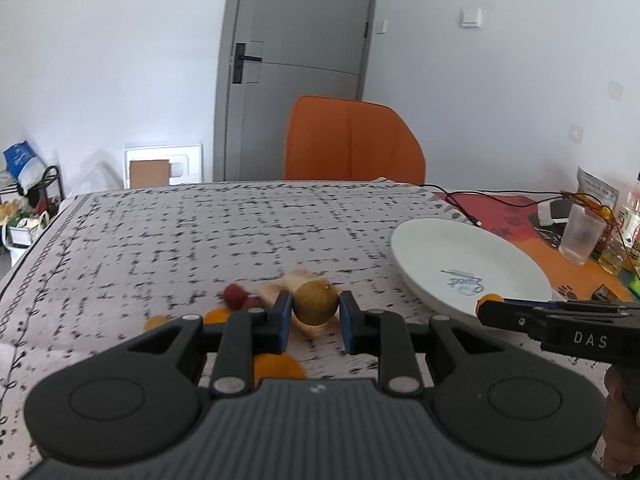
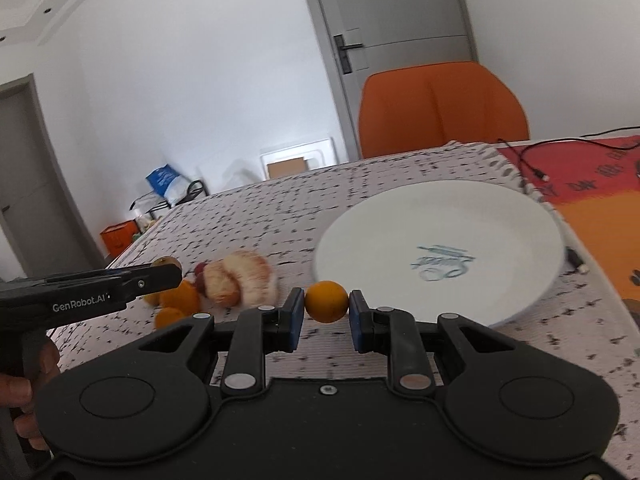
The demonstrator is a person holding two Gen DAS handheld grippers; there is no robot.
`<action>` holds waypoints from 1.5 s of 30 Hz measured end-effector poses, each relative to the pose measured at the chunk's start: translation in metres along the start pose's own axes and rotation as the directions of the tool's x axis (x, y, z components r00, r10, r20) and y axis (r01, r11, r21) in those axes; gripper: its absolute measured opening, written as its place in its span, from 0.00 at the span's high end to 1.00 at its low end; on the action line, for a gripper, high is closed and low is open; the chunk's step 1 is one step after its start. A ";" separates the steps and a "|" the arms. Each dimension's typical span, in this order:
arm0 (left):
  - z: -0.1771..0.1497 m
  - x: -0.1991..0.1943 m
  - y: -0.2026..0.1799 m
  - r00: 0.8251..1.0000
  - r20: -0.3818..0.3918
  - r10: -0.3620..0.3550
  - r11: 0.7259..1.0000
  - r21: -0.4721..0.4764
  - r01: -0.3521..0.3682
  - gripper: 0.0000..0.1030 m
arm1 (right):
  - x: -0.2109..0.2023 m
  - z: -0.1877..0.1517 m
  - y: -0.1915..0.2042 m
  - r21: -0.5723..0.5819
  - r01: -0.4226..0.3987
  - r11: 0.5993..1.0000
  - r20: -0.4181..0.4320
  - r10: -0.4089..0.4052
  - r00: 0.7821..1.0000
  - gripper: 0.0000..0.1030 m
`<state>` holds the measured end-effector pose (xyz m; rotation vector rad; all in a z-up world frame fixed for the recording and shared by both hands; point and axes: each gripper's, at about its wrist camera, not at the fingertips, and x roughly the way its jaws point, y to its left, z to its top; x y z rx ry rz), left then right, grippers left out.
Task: Organize fruits
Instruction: 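Carry both fruits over the white bowl and open both tools to drop them, then withdraw both open tools from the bowl back toward the fruit pile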
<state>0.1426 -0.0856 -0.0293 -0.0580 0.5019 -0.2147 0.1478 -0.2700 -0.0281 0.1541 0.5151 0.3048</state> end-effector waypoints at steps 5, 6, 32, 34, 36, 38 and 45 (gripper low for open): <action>0.004 0.011 -0.017 1.000 -0.010 -0.015 1.000 0.018 0.015 0.77 | -0.008 -0.001 -0.015 -0.003 0.042 0.999 0.021 -0.042 0.999 0.78; 0.004 0.013 -0.021 1.000 -0.011 -0.019 1.000 0.022 0.019 0.77 | -0.009 -0.001 -0.019 -0.001 0.045 0.999 0.026 -0.045 0.999 0.78; 0.018 0.061 -0.096 0.994 -0.046 -0.104 0.985 0.131 0.109 0.73 | -0.020 -0.003 -0.067 0.065 0.062 0.996 0.063 -0.066 0.996 0.73; 0.018 0.059 -0.096 0.993 -0.048 -0.104 0.986 0.127 0.110 0.73 | -0.022 -0.004 -0.067 0.059 0.067 0.996 0.065 -0.070 0.995 0.73; 0.018 0.058 -0.093 0.993 -0.055 -0.100 0.988 0.117 0.105 0.72 | -0.024 -0.004 -0.065 0.056 0.072 0.996 0.066 -0.075 0.995 0.72; 0.018 0.056 -0.090 0.995 -0.057 -0.087 0.990 0.109 0.093 0.69 | -0.026 -0.004 -0.065 0.057 0.076 0.995 0.066 -0.079 0.995 0.72; 0.016 0.037 -0.075 0.999 -0.036 -0.036 0.995 0.096 0.039 0.29 | -0.028 -0.003 -0.057 0.051 0.088 0.995 0.055 -0.091 0.994 0.60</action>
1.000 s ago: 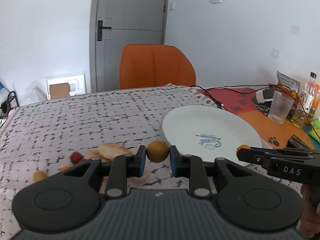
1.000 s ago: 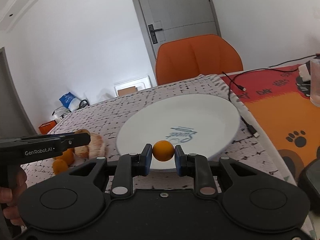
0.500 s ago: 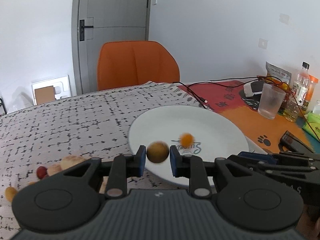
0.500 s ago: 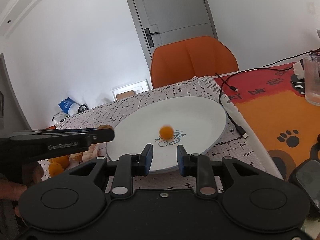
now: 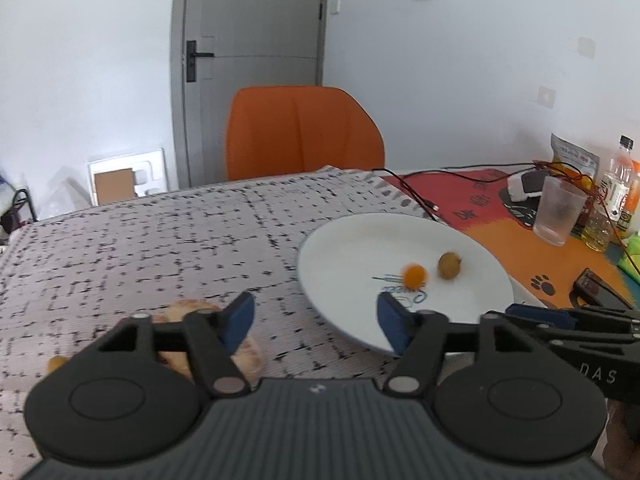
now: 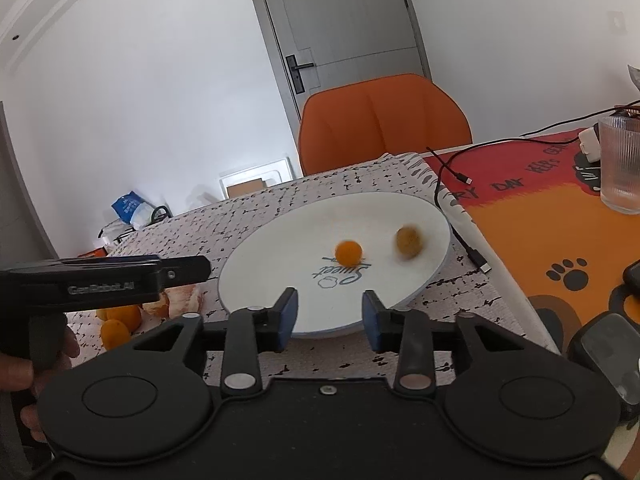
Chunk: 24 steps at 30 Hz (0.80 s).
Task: Organize fruits
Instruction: 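Withdraw both open tools from the bowl back toward the fruit pile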
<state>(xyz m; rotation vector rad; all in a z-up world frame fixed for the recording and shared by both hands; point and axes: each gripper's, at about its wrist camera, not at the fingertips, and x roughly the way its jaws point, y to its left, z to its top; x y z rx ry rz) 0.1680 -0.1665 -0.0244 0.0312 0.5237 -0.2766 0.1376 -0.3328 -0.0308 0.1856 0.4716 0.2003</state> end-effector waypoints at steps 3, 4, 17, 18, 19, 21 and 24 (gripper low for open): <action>-0.003 -0.008 0.008 1.000 0.004 0.022 1.000 -0.006 -0.022 0.24 | -0.003 0.000 0.005 -0.009 0.008 1.000 0.008 -0.008 1.000 0.50; -0.004 -0.011 0.010 1.000 0.004 0.026 1.000 -0.009 -0.026 0.24 | -0.004 0.001 0.007 -0.011 0.013 1.000 0.011 -0.013 1.000 0.48; -0.019 -0.048 0.051 0.993 0.027 0.113 0.990 -0.092 -0.110 0.14 | -0.017 0.001 0.030 -0.025 0.014 1.000 0.037 -0.013 0.999 0.10; -0.020 -0.050 0.053 0.993 0.028 0.117 0.989 -0.097 -0.113 0.14 | -0.017 0.001 0.032 -0.021 0.012 1.000 0.039 -0.011 0.999 0.07; -0.021 -0.052 0.055 0.992 0.028 0.119 0.988 -0.102 -0.116 0.14 | -0.018 0.001 0.034 -0.021 0.008 1.000 0.038 -0.007 0.999 0.06; -0.024 -0.056 0.060 0.992 0.026 0.124 0.986 -0.112 -0.121 0.14 | -0.019 0.000 0.038 -0.025 -0.001 1.000 0.036 0.002 0.999 0.02; -0.027 -0.062 0.065 0.991 0.027 0.130 0.984 -0.123 -0.126 0.14 | -0.020 -0.001 0.044 -0.031 -0.014 0.999 0.034 0.015 0.999 0.00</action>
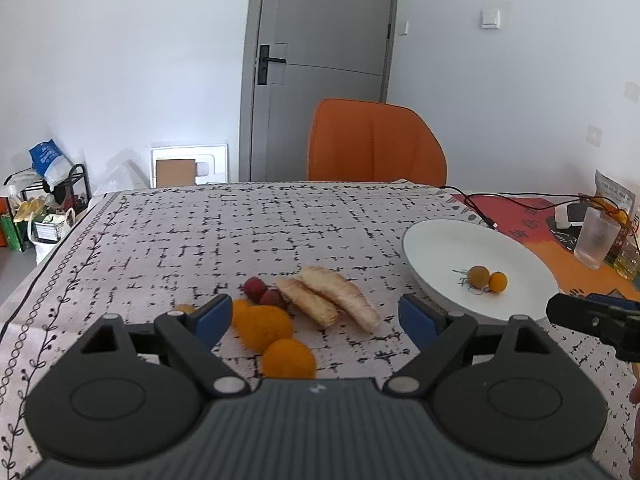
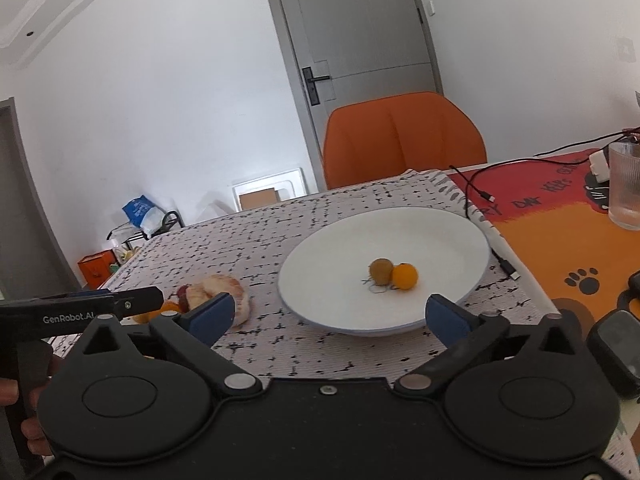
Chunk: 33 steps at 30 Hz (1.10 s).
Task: Organize fruits
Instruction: 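Withdraw both open tools from the bowl back toward the fruit pile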
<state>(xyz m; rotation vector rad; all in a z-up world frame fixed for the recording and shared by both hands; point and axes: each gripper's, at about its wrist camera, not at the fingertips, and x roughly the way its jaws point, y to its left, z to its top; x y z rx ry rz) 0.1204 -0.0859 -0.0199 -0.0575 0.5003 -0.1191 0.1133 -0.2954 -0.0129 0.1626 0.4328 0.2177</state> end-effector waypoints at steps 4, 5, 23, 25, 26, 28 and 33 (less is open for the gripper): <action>-0.003 -0.006 0.008 1.000 0.000 0.010 1.000 -0.014 -0.010 0.14 | 0.001 -0.001 0.007 -0.009 -0.011 1.000 -0.015 0.010 1.000 0.00; -0.004 -0.007 0.009 1.000 0.001 0.012 1.000 -0.017 -0.012 0.14 | 0.001 -0.001 0.009 -0.012 -0.014 1.000 -0.018 0.014 1.000 0.00; -0.021 -0.006 0.034 0.999 -0.045 -0.005 0.996 -0.086 0.001 0.14 | 0.013 -0.006 0.039 -0.069 -0.110 0.992 -0.111 0.102 0.989 0.00; -0.023 -0.005 0.035 0.999 -0.045 -0.005 0.995 -0.095 0.001 0.14 | 0.015 -0.008 0.040 -0.066 -0.120 0.991 -0.120 0.111 0.987 0.00; -0.023 -0.004 0.035 0.999 -0.042 -0.006 0.995 -0.098 0.002 0.14 | 0.016 -0.009 0.041 -0.065 -0.123 0.990 -0.122 0.114 0.986 0.00; -0.024 -0.002 0.036 0.999 -0.042 -0.012 0.994 -0.107 0.007 0.14 | 0.017 -0.010 0.042 -0.071 -0.127 0.989 -0.126 0.117 0.985 0.00; -0.026 0.005 0.037 0.999 -0.044 -0.024 0.992 -0.122 0.018 0.14 | 0.023 -0.012 0.043 -0.071 -0.130 0.989 -0.137 0.120 0.983 0.01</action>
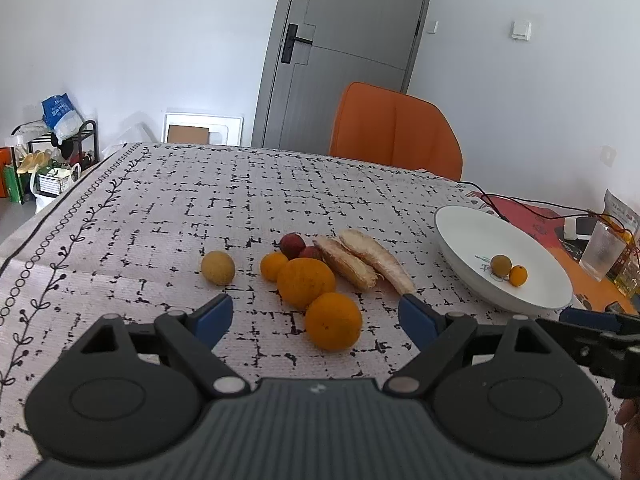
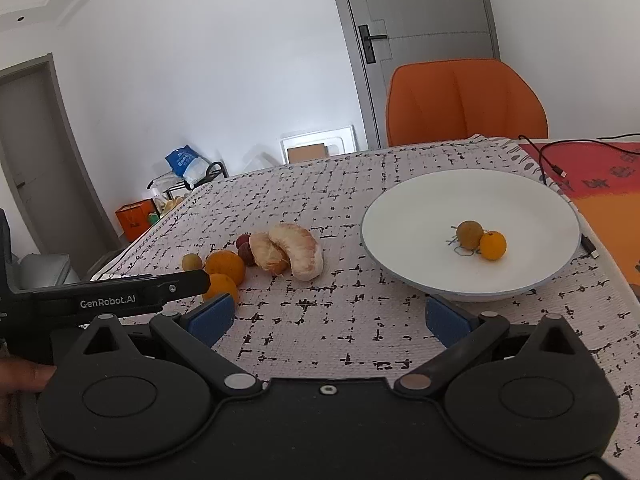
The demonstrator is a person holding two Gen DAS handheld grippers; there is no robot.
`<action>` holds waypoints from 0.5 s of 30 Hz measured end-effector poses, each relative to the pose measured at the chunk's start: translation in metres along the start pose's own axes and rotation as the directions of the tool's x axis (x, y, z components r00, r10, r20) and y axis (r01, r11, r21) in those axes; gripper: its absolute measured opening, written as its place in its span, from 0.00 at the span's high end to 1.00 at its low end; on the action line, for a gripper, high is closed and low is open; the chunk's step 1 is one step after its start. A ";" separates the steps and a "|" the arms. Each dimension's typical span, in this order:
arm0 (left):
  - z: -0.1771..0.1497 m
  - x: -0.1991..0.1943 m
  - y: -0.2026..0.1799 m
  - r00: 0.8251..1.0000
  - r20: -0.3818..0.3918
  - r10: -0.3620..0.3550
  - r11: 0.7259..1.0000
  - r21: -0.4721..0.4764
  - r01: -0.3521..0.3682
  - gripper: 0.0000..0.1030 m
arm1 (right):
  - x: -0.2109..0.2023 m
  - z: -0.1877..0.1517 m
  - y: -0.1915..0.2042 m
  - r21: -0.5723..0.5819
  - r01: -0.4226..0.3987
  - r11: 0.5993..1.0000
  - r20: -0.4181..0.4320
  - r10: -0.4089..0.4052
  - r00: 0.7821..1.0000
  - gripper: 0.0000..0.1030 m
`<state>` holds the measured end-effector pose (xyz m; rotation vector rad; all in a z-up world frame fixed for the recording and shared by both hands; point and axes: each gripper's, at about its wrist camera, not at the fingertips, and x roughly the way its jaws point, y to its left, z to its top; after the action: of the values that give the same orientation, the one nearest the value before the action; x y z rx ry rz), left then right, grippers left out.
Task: Organize fruits
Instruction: 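Withdraw both open tools from the bowl back toward the fruit pile, then grasp the large orange with the left tool while the right tool grasps a peeled pomelo piece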
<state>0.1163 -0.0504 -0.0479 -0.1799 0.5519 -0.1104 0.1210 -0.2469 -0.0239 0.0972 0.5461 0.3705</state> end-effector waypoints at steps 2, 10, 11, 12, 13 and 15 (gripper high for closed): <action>0.000 0.004 0.000 1.000 -0.010 -0.012 1.000 -0.010 0.012 0.16 | 0.003 0.001 -0.001 0.000 -0.003 1.000 -0.013 0.003 1.000 0.02; -0.004 0.020 -0.002 0.998 -0.054 -0.028 0.999 -0.018 0.027 0.23 | 0.015 0.001 0.000 0.008 -0.032 0.999 -0.034 0.032 0.999 0.09; -0.004 0.022 -0.001 0.998 -0.056 -0.027 0.999 -0.018 0.026 0.24 | 0.017 0.001 0.001 0.008 -0.034 0.999 -0.038 0.034 0.999 0.10; -0.005 0.024 0.000 0.998 -0.059 -0.027 0.999 -0.022 0.026 0.32 | 0.019 0.001 0.001 0.009 -0.036 0.999 -0.041 0.037 0.998 0.11; -0.005 0.026 0.002 0.997 -0.068 -0.031 0.999 -0.030 0.029 0.39 | 0.021 0.001 0.002 0.009 -0.039 0.999 -0.043 0.039 0.998 0.12; -0.005 0.031 0.007 0.994 -0.088 -0.060 0.997 -0.058 0.055 0.60 | 0.025 0.002 0.003 0.007 -0.043 0.999 -0.047 0.043 0.998 0.13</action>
<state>0.1405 -0.0487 -0.0690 -0.2459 0.6399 -0.1602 0.1410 -0.2347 -0.0339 0.1063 0.5923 0.4137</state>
